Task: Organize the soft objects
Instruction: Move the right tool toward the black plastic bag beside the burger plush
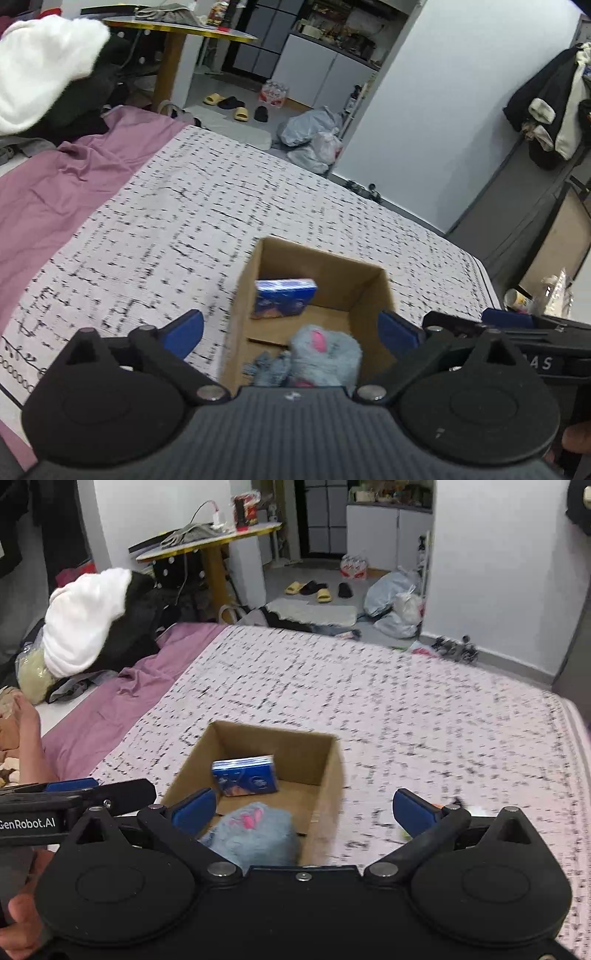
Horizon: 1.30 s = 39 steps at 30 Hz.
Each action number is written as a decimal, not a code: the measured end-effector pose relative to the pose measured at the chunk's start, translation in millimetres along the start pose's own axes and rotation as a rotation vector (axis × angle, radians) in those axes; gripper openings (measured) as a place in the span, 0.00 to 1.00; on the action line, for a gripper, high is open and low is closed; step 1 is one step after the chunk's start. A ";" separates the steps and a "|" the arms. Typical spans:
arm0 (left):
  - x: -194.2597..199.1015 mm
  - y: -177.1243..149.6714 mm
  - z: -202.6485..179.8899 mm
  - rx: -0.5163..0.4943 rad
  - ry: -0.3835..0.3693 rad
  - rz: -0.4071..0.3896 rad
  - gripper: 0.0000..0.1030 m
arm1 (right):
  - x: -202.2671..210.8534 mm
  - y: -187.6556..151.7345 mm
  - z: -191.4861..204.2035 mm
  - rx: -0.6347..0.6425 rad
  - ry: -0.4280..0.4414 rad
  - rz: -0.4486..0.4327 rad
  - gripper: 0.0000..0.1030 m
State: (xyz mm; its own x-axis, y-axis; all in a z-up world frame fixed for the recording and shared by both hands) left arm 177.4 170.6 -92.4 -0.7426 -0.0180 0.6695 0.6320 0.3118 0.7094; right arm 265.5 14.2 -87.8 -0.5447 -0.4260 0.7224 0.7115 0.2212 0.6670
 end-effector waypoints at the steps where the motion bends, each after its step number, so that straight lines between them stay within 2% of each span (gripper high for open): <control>1: 0.1 0.2 -5.0 -0.007 -0.001 0.004 0.98 | 5.2 0.5 -5.6 -0.002 -0.004 -0.010 1.00; 5: 4.0 1.8 -23.2 -0.037 0.008 -0.007 0.98 | 22.9 0.6 -25.8 -0.028 0.024 -0.038 1.00; 16: 13.5 7.8 -60.3 -0.016 -0.006 -0.067 0.98 | 53.5 -7.6 -96.9 -0.147 -0.022 -0.097 1.00; 21: 16.7 9.2 -81.7 -0.036 -0.008 -0.094 0.98 | 63.8 -14.2 -128.1 -0.216 0.004 -0.111 1.00; 27: 11.8 8.8 -102.8 -0.015 -0.023 -0.082 0.98 | 76.1 -22.0 -153.0 -0.240 0.015 -0.160 1.00; 30: 8.1 7.8 -121.2 -0.056 -0.046 -0.057 0.98 | 75.9 -28.0 -166.3 -0.261 0.012 -0.155 1.00; 35: 0.2 2.8 -151.4 -0.178 -0.036 -0.046 0.98 | 72.2 -37.9 -184.7 -0.295 0.027 -0.139 1.00; 39: -14.8 -4.9 -168.9 -0.207 -0.050 -0.002 0.98 | 71.9 -45.8 -200.9 -0.319 0.042 -0.168 1.00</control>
State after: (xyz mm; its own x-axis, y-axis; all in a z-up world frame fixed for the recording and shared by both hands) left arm 222.7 8.9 -68.6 -0.7508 0.0300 0.6599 0.6586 0.1097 0.7444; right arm 282.9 -202.8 -103.0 -0.6515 -0.4706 0.5951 0.7201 -0.1367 0.6802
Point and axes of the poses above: each gripper's, at about its wrist camera, not at the fingertips, and x roughly against the way its jaws point, z to its left, y to its top, the point moved 7 cm from there along -x, roughly the way its jaws point, and after that the axes turned 11 degrees about -x, right-handed, at the moved point
